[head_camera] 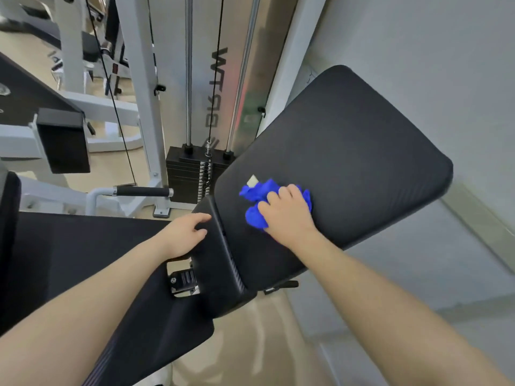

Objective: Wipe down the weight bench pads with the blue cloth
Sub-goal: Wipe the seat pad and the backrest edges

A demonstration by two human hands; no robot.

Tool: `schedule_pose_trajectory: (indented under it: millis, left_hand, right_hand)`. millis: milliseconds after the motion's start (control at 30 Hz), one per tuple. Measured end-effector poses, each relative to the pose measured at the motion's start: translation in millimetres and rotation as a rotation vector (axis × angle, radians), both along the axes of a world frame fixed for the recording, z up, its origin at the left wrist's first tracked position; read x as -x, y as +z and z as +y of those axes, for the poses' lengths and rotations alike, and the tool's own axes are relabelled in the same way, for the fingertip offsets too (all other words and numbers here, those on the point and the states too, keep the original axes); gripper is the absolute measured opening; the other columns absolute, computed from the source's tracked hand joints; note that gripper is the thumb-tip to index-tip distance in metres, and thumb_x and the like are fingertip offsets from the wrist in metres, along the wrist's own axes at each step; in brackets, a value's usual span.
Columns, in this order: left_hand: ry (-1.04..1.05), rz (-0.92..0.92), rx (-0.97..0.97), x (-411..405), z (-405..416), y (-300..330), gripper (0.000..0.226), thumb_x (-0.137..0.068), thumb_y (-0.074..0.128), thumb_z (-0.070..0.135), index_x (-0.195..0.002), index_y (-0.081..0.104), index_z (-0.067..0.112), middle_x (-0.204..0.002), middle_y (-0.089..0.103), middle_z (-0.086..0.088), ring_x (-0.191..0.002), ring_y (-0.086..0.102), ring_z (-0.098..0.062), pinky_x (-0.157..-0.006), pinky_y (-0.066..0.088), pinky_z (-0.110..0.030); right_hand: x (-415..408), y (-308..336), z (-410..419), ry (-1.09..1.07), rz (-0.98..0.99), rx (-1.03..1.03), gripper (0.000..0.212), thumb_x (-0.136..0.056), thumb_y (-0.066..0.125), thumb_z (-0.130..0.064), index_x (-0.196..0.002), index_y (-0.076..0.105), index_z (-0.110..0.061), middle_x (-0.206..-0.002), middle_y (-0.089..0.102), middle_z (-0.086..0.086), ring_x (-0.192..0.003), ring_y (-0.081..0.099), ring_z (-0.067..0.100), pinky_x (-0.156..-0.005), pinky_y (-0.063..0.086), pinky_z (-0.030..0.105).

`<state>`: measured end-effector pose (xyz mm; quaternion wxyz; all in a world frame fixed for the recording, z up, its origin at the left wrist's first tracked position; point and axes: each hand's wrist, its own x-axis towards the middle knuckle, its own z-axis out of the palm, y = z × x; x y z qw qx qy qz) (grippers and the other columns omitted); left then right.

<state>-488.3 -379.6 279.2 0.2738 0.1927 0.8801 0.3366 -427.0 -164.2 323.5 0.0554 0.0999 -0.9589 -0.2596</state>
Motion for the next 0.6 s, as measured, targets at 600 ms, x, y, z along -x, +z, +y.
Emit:
schedule_pose_trajectory:
  millis: [600]
  left_hand:
    - [-0.075,-0.013,-0.685,-81,74,130,0.034,-0.099,0.031,0.018,-0.118,0.058,0.025,-0.118,0.064,0.001,-0.112,0.058,-0.016,-0.098,0.045,-0.031]
  right_hand:
    - [-85,116,-18,-0.283,0.033,0.732,0.019,-0.095,0.044,-0.030,-0.108,0.048,-0.016,-0.102,0.050,0.002,-0.081,0.055,0.026,-0.062,0.040,0.033]
